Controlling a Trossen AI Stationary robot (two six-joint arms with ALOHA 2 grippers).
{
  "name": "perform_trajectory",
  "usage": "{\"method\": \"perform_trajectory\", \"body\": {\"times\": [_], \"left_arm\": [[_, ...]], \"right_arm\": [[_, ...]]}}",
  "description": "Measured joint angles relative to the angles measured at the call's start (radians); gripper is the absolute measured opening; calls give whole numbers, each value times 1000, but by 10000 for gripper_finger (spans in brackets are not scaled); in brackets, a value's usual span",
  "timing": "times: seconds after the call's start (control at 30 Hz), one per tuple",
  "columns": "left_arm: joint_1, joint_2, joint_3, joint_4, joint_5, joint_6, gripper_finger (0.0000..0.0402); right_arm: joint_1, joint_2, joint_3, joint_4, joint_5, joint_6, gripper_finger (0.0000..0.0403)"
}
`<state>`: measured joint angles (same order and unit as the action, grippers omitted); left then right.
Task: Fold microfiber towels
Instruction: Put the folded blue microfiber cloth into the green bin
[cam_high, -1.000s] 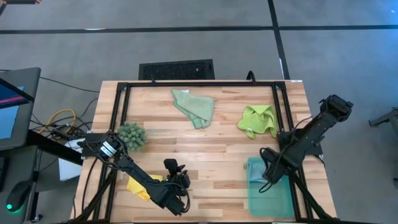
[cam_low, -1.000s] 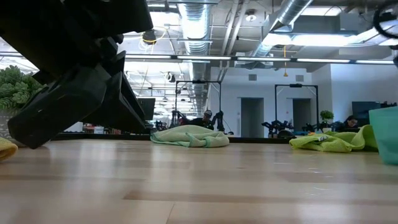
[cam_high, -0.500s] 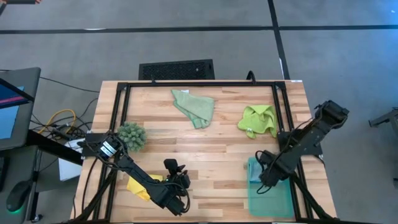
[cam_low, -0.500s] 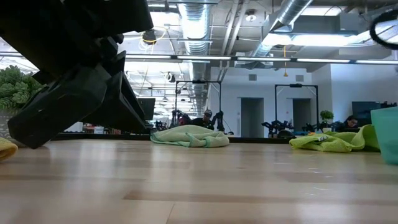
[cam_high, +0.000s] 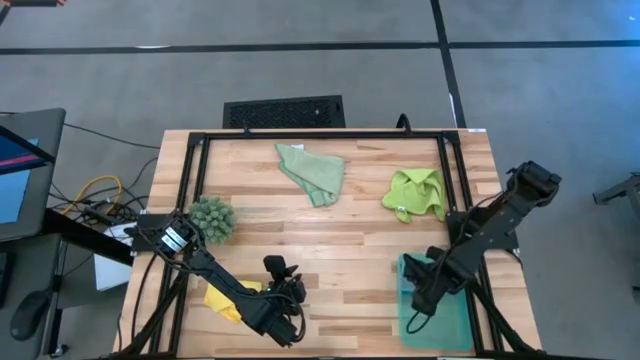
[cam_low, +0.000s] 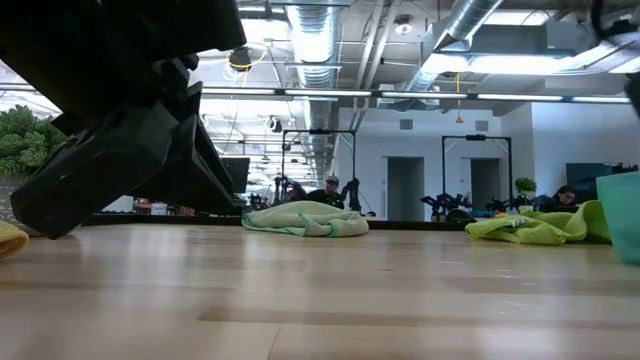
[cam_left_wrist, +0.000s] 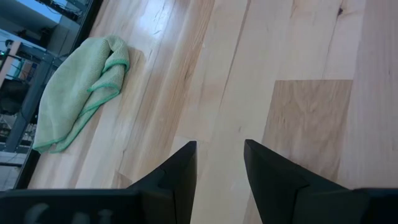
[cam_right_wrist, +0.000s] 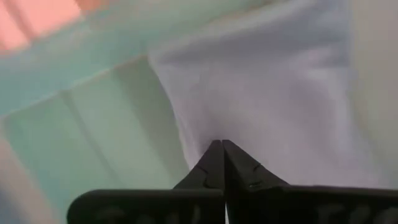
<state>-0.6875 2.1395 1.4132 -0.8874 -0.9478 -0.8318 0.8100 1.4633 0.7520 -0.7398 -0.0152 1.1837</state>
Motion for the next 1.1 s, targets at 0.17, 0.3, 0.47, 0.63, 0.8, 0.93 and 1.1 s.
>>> {"method": "perform_trajectory", "body": {"times": [0.17, 0.3, 0.47, 0.63, 0.8, 0.93, 1.1], "left_arm": [[0, 0, 0, 9, 0, 7, 127], [3, 0, 0, 12, 1, 8, 127], [3, 0, 0, 12, 1, 8, 127], [3, 0, 0, 12, 2, 8, 127], [3, 0, 0, 12, 2, 8, 127], [3, 0, 0, 15, 3, 9, 127], [5, 0, 0, 13, 17, 20, 127]], "right_arm": [[-44, 44, -27, 52, -23, -76, 25], [-70, 4, 6, 35, -11, -135, 30], [-56, -81, 25, -48, -7, -67, 20], [-13, -97, -8, -171, 11, 101, 13], [6, -57, -101, -67, -45, 145, 17], [-25, -35, -116, 26, -46, 119, 19], [-115, -28, -107, 39, -38, 98, 16]]}}
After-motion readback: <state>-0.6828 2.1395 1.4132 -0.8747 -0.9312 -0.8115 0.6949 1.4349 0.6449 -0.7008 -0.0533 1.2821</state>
